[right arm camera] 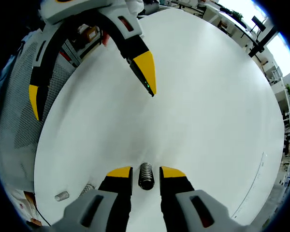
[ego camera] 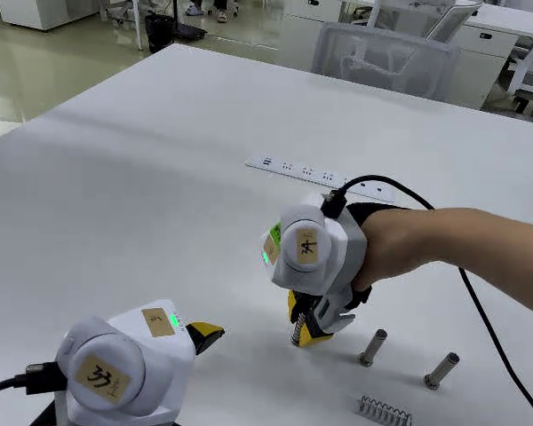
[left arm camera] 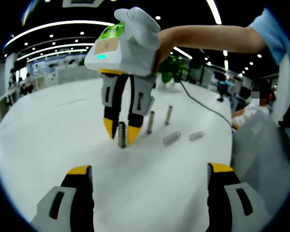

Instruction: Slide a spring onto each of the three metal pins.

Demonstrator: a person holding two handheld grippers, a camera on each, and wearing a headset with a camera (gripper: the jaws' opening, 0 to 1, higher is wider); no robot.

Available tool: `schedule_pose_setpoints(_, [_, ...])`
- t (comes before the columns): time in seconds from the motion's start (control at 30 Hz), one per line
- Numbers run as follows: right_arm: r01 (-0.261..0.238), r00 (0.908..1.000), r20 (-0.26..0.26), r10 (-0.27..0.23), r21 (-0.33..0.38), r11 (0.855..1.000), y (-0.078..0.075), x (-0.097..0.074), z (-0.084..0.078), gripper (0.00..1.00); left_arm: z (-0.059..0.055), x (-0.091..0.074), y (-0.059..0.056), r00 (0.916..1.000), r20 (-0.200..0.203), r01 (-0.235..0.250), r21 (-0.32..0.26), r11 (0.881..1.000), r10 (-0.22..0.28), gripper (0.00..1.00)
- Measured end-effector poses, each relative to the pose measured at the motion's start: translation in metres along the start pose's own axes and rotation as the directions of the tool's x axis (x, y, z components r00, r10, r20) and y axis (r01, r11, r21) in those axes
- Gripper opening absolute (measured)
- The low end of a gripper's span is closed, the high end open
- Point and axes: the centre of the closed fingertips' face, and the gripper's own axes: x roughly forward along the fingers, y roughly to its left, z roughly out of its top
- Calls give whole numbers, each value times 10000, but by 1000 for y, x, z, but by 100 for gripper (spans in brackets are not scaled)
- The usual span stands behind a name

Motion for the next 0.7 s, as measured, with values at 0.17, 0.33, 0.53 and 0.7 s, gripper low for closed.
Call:
schedule_pose_setpoints(0.17, [217,9996,165,-218,40,9998,-1,-1,0,34,1,-1,0,10000,-7,3,28,10000,-3,100])
schedule_pose_setpoints(0.33, [448,9971,600,-459,199,9988,-1,-5,2,52,4,-1,0,10000,71,4,71,10000,-4,100])
schedule_pose_setpoints(0.53, [850,9901,1079,-900,504,9951,0,-8,2,78,8,0,-2,9999,156,56,109,9999,-58,100])
schedule_pose_setpoints(0.7, [1250,9669,2070,-1494,1261,9841,1,-17,10,91,10,1,-4,9996,240,124,151,9998,-128,100])
